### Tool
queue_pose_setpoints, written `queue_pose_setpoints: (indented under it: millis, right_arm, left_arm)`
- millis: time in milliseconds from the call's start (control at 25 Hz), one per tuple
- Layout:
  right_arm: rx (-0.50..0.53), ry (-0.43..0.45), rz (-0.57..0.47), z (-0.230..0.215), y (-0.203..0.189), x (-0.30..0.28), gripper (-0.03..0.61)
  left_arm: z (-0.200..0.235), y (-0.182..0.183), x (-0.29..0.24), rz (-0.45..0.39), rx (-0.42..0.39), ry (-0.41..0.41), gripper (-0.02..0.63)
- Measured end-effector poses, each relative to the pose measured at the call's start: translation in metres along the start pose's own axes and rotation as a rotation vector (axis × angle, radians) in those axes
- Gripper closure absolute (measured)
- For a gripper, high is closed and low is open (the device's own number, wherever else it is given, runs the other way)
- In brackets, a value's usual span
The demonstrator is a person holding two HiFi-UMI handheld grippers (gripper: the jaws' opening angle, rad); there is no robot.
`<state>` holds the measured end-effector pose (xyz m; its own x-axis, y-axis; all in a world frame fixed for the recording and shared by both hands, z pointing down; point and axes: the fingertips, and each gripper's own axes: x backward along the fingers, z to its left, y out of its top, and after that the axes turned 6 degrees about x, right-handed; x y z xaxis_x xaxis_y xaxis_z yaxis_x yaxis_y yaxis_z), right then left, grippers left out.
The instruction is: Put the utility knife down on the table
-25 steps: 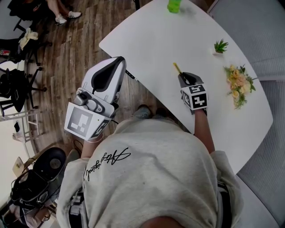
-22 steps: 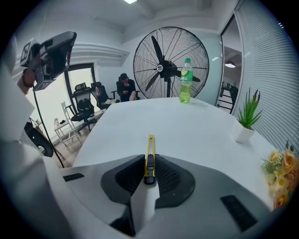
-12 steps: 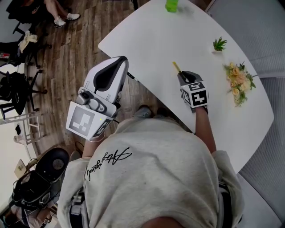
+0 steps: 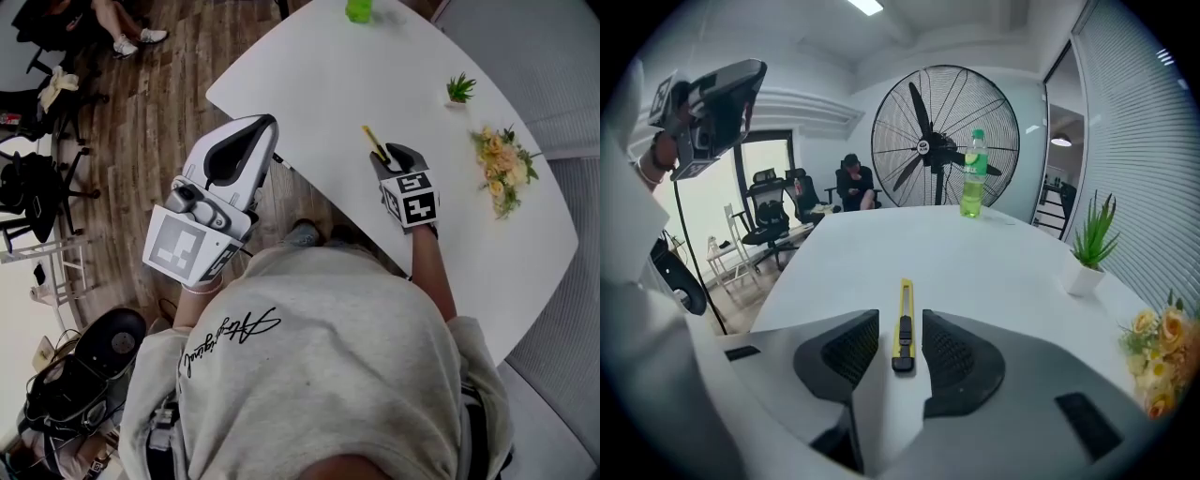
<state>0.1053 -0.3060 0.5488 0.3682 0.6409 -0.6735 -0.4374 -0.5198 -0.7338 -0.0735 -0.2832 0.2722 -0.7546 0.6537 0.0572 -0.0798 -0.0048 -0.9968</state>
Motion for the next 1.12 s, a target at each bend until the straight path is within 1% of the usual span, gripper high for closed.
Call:
queue_pose_setpoints:
  millis: [280,520,720,840,960,1120]
  right_arm:
    - [-0.012,-0.036,-0.074,-0.005,0.022,0.020,0.434]
    - [-0.011,-0.066,-0.151,-0.006,0.042,0.049,0.433]
    - [-0.053,-0.072,-0.244,-0.005,0.064,0.074,0.433]
    - [-0.035,-0.103,-0.299,-0.007,0.078,0.091,0.434]
    - [-0.008,-0.136,-0.328,-0.009,0.087,0.106,0.433]
    - [0.010,-0.153,-0.366,-0.007,0.100,0.123,0.427]
  left_arm:
    - [-0.004,-0.001,-0.002,-0.006,0.004,-0.030,0.615]
    - [-0.011,0.006,-0.006,-0.006,0.004,-0.061,0.615]
    - [-0.017,0.010,-0.008,-0.010,0.002,-0.088,0.615]
    - [-0.021,0.013,-0.010,-0.017,0.001,-0.103,0.615]
    - [-0.025,0.015,-0.012,-0.021,0.001,-0.118,0.615]
    - [-0.029,0.018,-0.014,-0.023,-0.004,-0.138,0.615]
